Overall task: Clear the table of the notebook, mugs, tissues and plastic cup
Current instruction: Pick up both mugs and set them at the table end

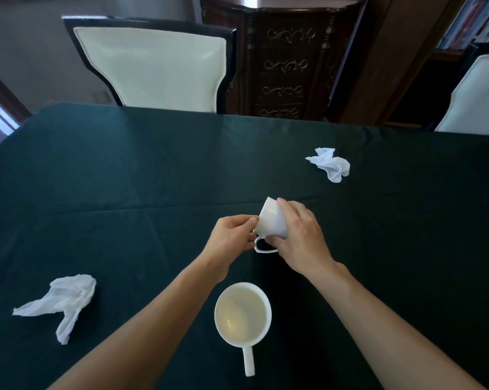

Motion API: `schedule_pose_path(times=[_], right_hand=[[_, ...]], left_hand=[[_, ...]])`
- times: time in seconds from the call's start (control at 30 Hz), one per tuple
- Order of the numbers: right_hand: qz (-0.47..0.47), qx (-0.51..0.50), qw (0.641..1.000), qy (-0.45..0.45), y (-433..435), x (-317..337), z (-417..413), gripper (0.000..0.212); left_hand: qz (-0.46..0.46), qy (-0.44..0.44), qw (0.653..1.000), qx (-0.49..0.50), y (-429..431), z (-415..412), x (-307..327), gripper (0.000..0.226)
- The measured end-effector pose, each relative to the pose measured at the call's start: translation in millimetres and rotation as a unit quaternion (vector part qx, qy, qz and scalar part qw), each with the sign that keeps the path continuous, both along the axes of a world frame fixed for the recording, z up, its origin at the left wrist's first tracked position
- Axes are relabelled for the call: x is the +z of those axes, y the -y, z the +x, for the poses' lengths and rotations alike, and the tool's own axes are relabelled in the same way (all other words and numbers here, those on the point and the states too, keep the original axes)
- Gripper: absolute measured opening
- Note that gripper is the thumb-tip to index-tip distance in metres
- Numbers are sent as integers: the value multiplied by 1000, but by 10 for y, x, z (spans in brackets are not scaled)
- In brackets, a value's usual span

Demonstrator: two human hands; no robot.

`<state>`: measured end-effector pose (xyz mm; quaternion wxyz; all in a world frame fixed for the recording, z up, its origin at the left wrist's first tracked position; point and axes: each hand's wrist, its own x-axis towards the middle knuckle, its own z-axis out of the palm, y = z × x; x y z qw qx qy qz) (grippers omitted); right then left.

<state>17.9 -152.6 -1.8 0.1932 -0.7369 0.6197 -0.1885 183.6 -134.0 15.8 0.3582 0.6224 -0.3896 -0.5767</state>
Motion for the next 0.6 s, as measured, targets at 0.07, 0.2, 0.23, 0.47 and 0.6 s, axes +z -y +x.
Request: schedule_pose_path(times=[0.07, 0.2, 0.23, 0.47, 0.6], right_hand=[[1, -23, 999, 35, -15, -3, -2, 89], [17, -59, 993, 103, -70, -44, 40, 97], [26, -64, 990, 125, -85, -58, 58, 98], [74, -91, 965, 235, -201, -166, 151, 89], [72, -82, 961, 253, -250, -203, 127, 90]], left_hand=[[-21, 12, 1000, 9, 19, 4, 53, 25], [-96, 127, 987, -17, 13, -6, 179, 20], [-114, 155, 981, -25, -3, -15, 217, 20], [-181, 273, 940, -99, -175, -33, 313, 24], [-196, 282, 933, -103, -247, -34, 251, 23]])
